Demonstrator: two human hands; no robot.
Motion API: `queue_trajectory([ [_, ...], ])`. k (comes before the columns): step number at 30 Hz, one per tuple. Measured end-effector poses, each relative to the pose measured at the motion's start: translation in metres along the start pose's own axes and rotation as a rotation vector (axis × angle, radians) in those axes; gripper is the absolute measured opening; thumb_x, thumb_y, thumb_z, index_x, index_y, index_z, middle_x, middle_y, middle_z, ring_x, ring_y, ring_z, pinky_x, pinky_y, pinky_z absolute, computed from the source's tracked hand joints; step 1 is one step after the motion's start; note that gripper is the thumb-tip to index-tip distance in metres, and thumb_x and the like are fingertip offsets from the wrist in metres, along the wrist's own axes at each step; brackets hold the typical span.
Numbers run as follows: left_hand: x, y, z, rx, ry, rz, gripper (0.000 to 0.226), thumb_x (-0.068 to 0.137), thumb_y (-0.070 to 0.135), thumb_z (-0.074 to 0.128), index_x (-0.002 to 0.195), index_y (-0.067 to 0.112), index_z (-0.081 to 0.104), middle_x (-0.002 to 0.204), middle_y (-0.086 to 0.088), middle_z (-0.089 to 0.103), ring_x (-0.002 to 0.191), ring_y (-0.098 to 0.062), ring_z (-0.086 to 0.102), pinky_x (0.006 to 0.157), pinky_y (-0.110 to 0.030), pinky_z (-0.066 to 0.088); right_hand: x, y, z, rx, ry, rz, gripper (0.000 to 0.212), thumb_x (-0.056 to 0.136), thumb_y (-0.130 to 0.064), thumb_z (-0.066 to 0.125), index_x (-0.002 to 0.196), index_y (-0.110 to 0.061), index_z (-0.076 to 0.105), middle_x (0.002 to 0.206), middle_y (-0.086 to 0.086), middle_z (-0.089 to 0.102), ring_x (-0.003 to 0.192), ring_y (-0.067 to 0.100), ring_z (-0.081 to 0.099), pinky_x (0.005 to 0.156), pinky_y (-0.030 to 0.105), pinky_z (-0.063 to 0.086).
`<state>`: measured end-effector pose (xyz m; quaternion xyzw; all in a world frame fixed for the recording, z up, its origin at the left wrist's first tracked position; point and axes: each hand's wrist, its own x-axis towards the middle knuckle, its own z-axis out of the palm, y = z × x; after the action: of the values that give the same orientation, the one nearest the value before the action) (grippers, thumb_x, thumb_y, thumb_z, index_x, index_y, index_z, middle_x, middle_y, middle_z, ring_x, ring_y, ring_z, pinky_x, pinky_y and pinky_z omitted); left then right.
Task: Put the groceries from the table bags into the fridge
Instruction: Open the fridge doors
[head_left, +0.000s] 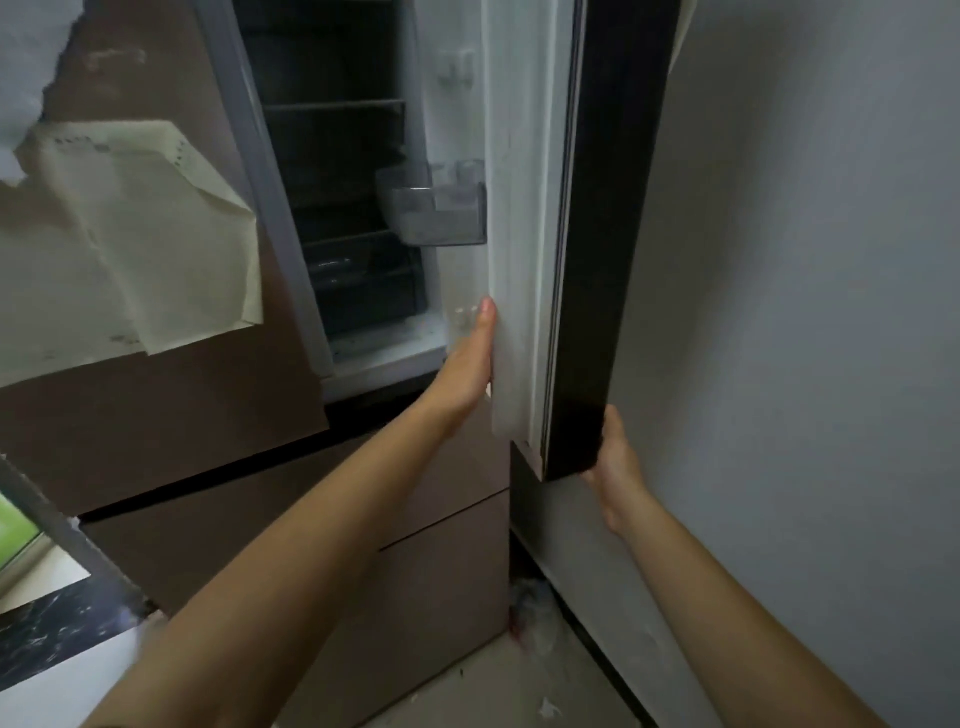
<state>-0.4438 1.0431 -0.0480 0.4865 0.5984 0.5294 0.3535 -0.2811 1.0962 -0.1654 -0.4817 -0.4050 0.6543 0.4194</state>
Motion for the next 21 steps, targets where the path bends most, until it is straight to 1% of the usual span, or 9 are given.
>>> queue_trajectory([
  [2, 0.004, 0.004, 0.026, -0.011, -0.053, -0.019, 0.081, 0.093, 0.075, 0.017, 0.157, 0.026, 0.022, 0.161, -0.003, 0.029, 0.147, -0.021, 0.029, 0.121, -0.052, 0.022, 0.0, -0.011, -0.018, -0.075, 0.003, -0.069, 0.076, 0.095, -0.07, 0.037, 0.158, -0.028, 0.029, 0.158, -0.005, 0.037, 0.144, 0.018, 0.037, 0.123, 0.044, 0.025],
  [7, 0.022, 0.002, 0.064, 0.124, -0.148, 0.073, 0.077, 0.096, 0.07, 0.027, 0.154, 0.019, 0.032, 0.155, 0.004, 0.038, 0.142, -0.017, 0.037, 0.12, -0.045, 0.027, 0.014, -0.038, -0.048, -0.242, 0.017, -0.245, 0.052, 0.106, -0.025, 0.046, 0.156, -0.02, 0.032, 0.147, -0.004, 0.048, 0.135, 0.015, 0.046, 0.109, 0.03, 0.036],
  [10, 0.037, 0.01, 0.079, 0.281, -0.114, 0.213, 0.049, 0.106, 0.047, 0.03, 0.129, 0.014, 0.058, 0.115, 0.008, 0.056, 0.104, -0.008, 0.054, 0.104, -0.037, 0.043, 0.038, -0.038, -0.06, -0.417, 0.01, -0.282, 0.075, 0.091, -0.022, 0.057, 0.158, -0.023, 0.026, 0.148, 0.01, 0.051, 0.132, 0.027, 0.051, 0.113, 0.044, 0.041],
  [11, 0.044, 0.012, 0.084, 0.353, -0.101, 0.257, 0.045, 0.107, 0.045, 0.03, 0.112, 0.013, 0.062, 0.109, 0.002, 0.06, 0.1, -0.01, 0.056, 0.1, -0.035, 0.043, 0.047, -0.038, -0.062, -0.454, 0.006, -0.288, 0.078, 0.088, -0.019, 0.057, 0.159, -0.025, 0.023, 0.149, 0.011, 0.049, 0.133, 0.029, 0.05, 0.113, 0.046, 0.041],
  [12, 0.053, 0.013, 0.088, 0.418, -0.088, 0.277, 0.053, 0.106, 0.046, 0.03, 0.11, 0.006, 0.064, 0.118, -0.01, 0.061, 0.113, -0.019, 0.056, 0.106, -0.037, 0.04, 0.057, -0.036, -0.065, -0.469, 0.0, -0.301, 0.079, 0.089, -0.014, 0.056, 0.159, -0.027, 0.021, 0.153, 0.009, 0.045, 0.137, 0.028, 0.046, 0.114, 0.047, 0.04],
  [14, 0.066, 0.013, 0.093, 0.559, -0.107, 0.227, 0.06, 0.103, 0.057, 0.027, 0.133, 0.018, 0.059, 0.159, -0.016, 0.027, 0.15, -0.026, 0.017, 0.118, -0.042, 0.019, 0.069, -0.038, -0.068, -0.48, -0.006, -0.337, 0.082, 0.089, -0.014, 0.056, 0.16, -0.029, 0.017, 0.16, 0.001, 0.037, 0.145, 0.022, 0.038, 0.119, 0.047, 0.035],
  [16, 0.076, 0.012, 0.093, 0.595, -0.153, 0.181, 0.065, 0.098, 0.067, 0.022, 0.151, 0.032, 0.038, 0.166, -0.001, -0.011, 0.153, -0.023, -0.01, 0.121, -0.046, 0.005, 0.08, -0.038, -0.07, -0.492, 0.005, -0.361, 0.086, 0.085, -0.023, 0.057, 0.16, -0.028, 0.015, 0.162, -0.003, 0.032, 0.147, 0.017, 0.033, 0.121, 0.045, 0.031],
  [18, 0.085, 0.008, 0.095, 0.61, -0.201, 0.187, 0.065, 0.098, 0.068, 0.019, 0.154, 0.036, 0.027, 0.163, 0.006, -0.024, 0.152, -0.021, -0.014, 0.121, -0.047, 0.003, 0.08, -0.043, -0.068, -0.502, 0.022, -0.365, 0.086, 0.086, -0.025, 0.059, 0.16, -0.027, 0.014, 0.162, -0.003, 0.032, 0.147, 0.017, 0.033, 0.121, 0.045, 0.03],
  [21, 0.101, -0.002, 0.093, 0.705, -0.19, 0.227, 0.061, 0.103, 0.058, 0.02, 0.155, 0.028, 0.029, 0.164, 0.006, -0.022, 0.153, -0.02, -0.006, 0.122, -0.046, 0.01, 0.083, -0.045, -0.065, -0.535, 0.057, -0.383, 0.084, 0.091, -0.027, 0.063, 0.159, -0.024, 0.014, 0.162, -0.001, 0.031, 0.147, 0.019, 0.033, 0.121, 0.045, 0.03],
])
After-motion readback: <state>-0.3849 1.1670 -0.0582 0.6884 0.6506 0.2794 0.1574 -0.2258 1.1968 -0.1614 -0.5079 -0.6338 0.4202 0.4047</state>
